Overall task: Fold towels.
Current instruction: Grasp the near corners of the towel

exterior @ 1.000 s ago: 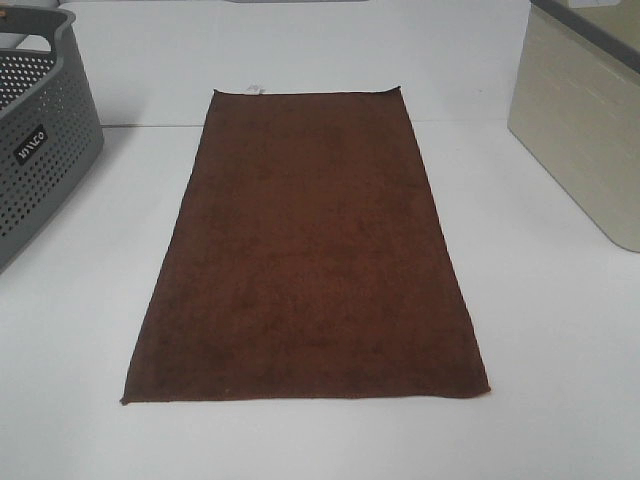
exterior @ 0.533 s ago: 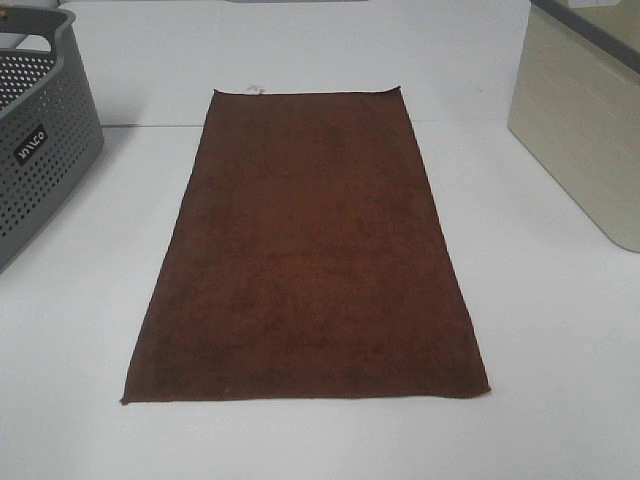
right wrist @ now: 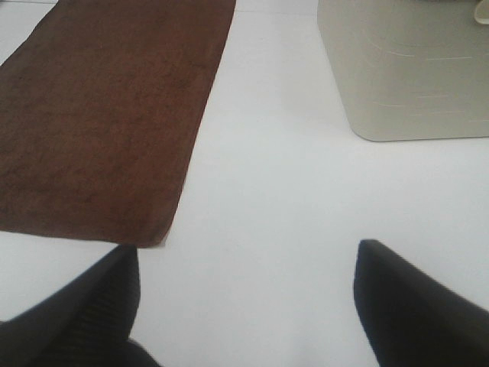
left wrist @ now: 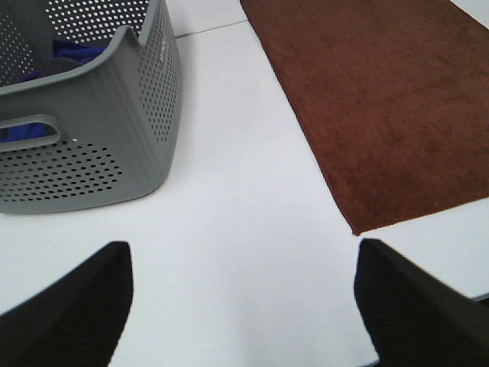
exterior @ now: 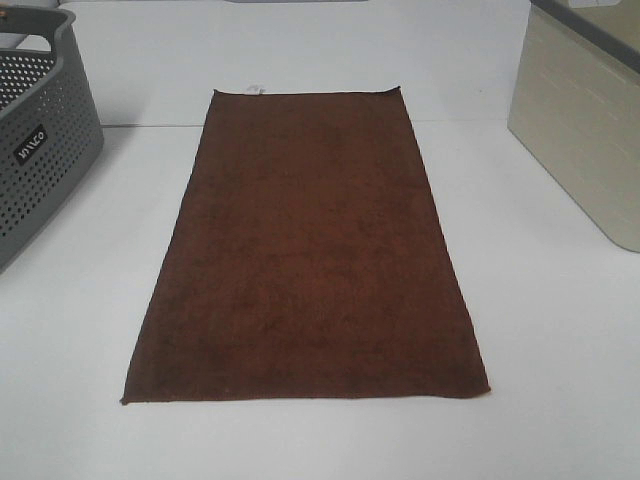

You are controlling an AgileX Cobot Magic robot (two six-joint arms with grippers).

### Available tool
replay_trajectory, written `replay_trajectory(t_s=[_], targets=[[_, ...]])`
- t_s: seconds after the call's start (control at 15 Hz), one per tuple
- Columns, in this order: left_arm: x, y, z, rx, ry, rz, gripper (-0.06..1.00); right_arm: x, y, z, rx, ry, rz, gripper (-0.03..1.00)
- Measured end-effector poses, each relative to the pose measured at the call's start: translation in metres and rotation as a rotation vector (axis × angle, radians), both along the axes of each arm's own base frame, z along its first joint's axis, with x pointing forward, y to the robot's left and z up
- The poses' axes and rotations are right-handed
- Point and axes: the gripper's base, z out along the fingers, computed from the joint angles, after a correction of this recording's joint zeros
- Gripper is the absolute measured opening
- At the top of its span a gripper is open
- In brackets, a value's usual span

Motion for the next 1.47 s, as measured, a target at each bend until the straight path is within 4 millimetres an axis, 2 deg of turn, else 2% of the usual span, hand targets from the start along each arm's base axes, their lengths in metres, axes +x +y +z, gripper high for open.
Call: replay_trajectory(t_s=[0.27, 0.47, 0.6, 0.8, 0.93, 1.07, 1.13, 1.47], targets=[[0.0, -0.001, 0.005, -0.011, -0.04, -0.002, 0.76, 0.0, 0.0, 0.0, 0.0, 0.0, -0.004, 0.73], [0.007, -0.002, 0.026, -0.075, -0.267, 0.007, 0.76, 0.01, -0.002, 0.003, 0.032, 0.046, -0.044, 0.73], [0.027, -0.005, 0.028, -0.186, -0.272, 0.01, 0.76, 0.025, -0.002, 0.011, 0.076, 0.082, -0.078, 0.73], [0.071, -0.009, 0.02, -0.298, -0.115, 0.034, 0.76, 0.054, -0.001, 0.025, 0.116, 0.188, -0.115, 0.73], [0.101, -0.012, 0.008, -0.374, 0.049, 0.058, 0.76, 0.081, 0.0, 0.023, 0.127, 0.311, -0.126, 0.73], [0.129, -0.018, -0.011, -0.45, 0.256, 0.077, 0.76, 0.106, 0.004, 0.012, 0.172, 0.457, -0.122, 0.73], [0.151, -0.024, -0.034, -0.453, 0.434, 0.052, 0.76, 0.133, 0.011, -0.003, 0.22, 0.592, -0.09, 0.73], [0.196, -0.035, -0.09, -0.488, 0.68, -0.014, 0.76, 0.195, 0.026, -0.054, 0.301, 0.8, 0.073, 0.73]])
